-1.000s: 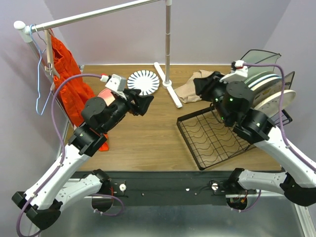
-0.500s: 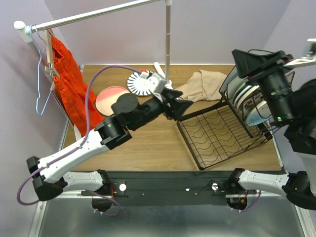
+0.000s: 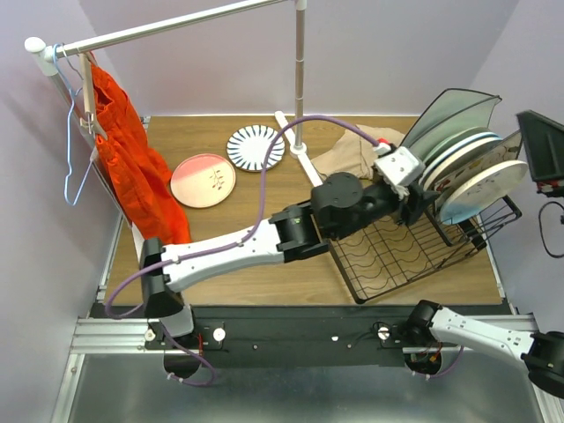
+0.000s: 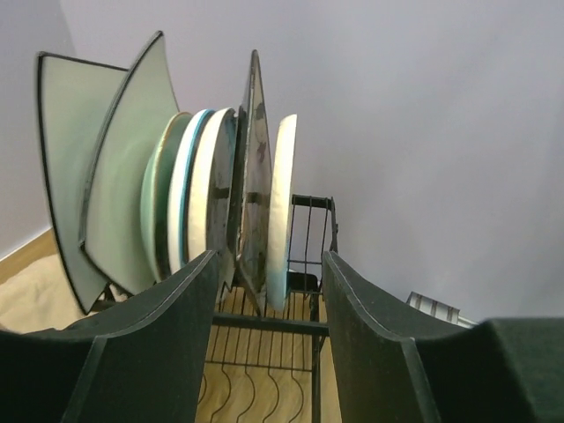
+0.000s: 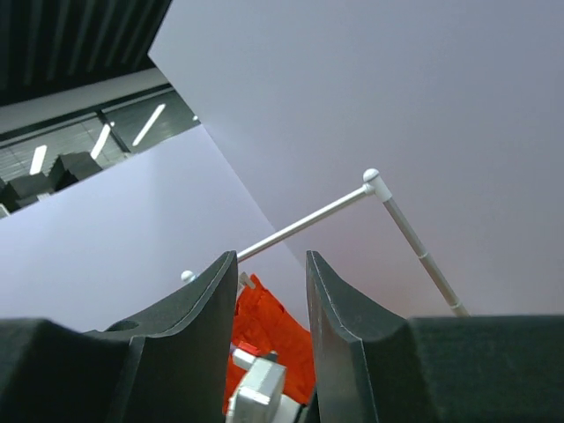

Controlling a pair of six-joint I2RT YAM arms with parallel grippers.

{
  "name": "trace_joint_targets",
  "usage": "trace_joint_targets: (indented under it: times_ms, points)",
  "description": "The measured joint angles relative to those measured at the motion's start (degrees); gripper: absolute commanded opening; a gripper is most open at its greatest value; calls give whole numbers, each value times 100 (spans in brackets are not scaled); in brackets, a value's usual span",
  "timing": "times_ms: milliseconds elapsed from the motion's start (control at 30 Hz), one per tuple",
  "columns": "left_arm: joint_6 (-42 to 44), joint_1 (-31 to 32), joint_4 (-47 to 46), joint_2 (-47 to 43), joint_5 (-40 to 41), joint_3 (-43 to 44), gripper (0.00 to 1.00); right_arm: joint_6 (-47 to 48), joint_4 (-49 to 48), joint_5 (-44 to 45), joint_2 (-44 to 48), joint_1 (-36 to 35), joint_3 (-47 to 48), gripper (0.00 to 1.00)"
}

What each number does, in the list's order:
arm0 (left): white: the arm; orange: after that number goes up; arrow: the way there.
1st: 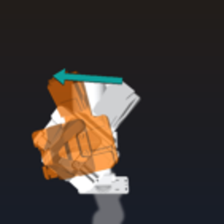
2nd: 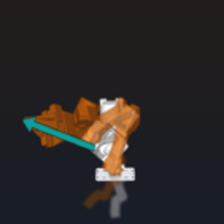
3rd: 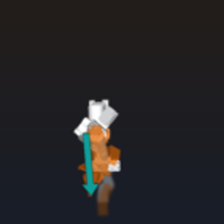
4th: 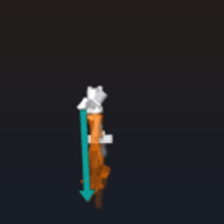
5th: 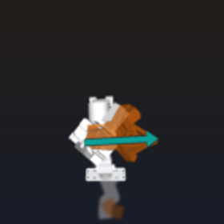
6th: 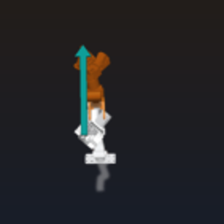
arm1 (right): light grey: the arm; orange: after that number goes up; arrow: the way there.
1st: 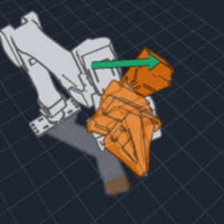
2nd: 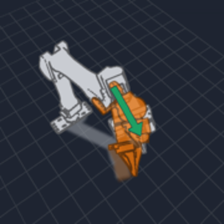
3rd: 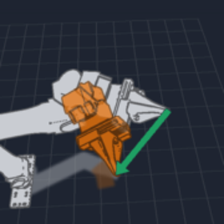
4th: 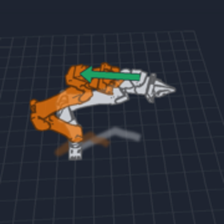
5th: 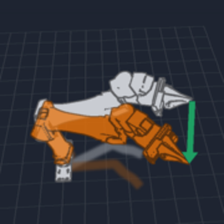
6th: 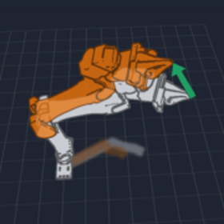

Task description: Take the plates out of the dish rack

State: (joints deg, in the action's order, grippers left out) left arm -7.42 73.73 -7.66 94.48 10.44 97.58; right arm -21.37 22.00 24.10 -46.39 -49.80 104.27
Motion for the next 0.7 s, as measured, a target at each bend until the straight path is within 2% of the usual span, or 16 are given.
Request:
trace_joint_targets:
  times_ms: [500, 700]
  points:
    - [354, 140, 28, 2382, 229, 2463, 56, 0, -136, 24, 542, 0, -522, 45]
    - [551, 142, -79, 2774, 415, 2782, 56, 4, -136, 63, 623, 0, -533, 45]
